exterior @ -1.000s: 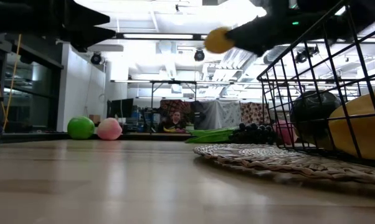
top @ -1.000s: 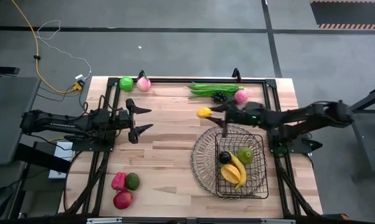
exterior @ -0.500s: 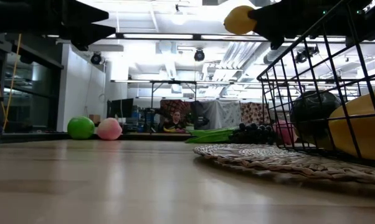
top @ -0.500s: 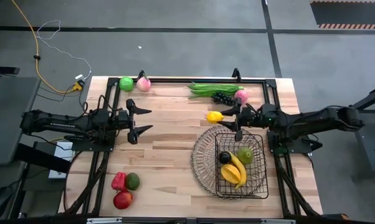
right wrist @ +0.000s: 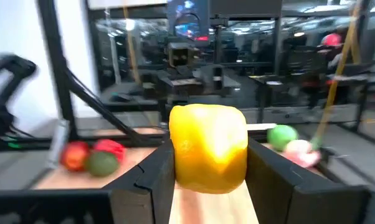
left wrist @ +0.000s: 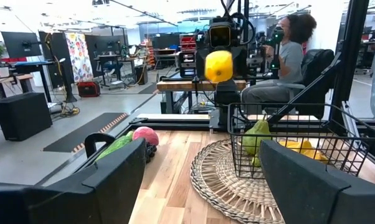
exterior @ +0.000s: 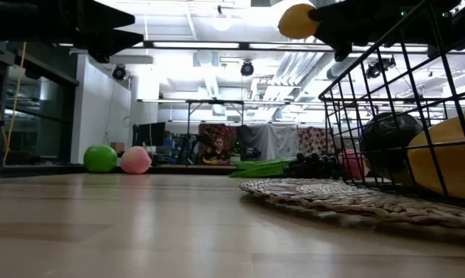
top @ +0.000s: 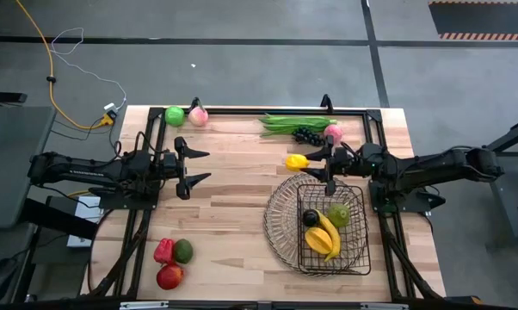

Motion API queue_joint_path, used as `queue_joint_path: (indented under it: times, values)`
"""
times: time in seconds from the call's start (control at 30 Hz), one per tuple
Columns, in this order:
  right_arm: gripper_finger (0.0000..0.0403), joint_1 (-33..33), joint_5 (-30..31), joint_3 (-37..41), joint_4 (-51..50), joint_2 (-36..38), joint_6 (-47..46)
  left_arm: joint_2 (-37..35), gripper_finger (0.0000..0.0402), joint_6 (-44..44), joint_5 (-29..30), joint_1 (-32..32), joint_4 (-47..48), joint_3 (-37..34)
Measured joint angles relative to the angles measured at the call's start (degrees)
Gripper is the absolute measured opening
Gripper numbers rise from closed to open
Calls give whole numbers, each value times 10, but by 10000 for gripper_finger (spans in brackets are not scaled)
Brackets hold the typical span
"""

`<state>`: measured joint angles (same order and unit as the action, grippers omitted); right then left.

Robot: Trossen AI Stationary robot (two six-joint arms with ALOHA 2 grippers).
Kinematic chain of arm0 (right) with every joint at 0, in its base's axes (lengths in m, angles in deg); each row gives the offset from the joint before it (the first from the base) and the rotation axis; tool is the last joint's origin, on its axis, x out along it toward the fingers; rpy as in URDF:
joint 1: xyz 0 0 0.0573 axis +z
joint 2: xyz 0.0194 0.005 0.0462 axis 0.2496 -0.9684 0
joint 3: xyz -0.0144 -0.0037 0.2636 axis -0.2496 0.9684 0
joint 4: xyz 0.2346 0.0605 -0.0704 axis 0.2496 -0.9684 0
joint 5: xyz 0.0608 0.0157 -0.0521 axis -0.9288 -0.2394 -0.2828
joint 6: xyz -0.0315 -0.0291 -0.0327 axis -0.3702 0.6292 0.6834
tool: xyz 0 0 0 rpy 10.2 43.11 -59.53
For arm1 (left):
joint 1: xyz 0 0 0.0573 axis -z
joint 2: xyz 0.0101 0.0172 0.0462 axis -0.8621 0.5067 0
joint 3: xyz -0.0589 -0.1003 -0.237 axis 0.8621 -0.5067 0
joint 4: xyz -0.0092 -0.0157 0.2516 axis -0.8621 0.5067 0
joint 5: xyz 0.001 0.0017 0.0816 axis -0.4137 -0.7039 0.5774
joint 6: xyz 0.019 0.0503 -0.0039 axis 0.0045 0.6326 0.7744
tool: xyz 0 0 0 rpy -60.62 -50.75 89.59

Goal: Build produce basket
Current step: Put the yellow lemon into the wire basket

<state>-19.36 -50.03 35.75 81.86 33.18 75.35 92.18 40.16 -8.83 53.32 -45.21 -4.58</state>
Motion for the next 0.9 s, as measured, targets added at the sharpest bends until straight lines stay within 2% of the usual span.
queue_joint_path:
  times: [0.07, 0.13, 0.3, 0.47, 0.63, 0.77, 0.9]
  values:
    - [154, 12, -30, -18, -22, 2, -31, 0, 301, 1, 0, 0, 0, 0]
    - [154, 38, -61, -46, -88, 6, -49, 0, 301, 5, 0, 0, 0, 0]
    - [154, 143, -67, -151, -368, 7, -130, 0, 301, 6, 0, 0, 0, 0]
    - [154, 274, 10, -254, -618, -1, -329, 0, 301, 4, 0, 0, 0, 0]
    - [154, 395, 99, -321, -814, -21, -614, 0, 301, -5, 0, 0, 0, 0]
    - [154, 454, 111, -334, -873, -57, -763, 0, 301, -5, 0, 0, 0, 0]
    - [154, 470, 49, -333, -862, -109, -832, 0, 301, -5, 0, 0, 0, 0]
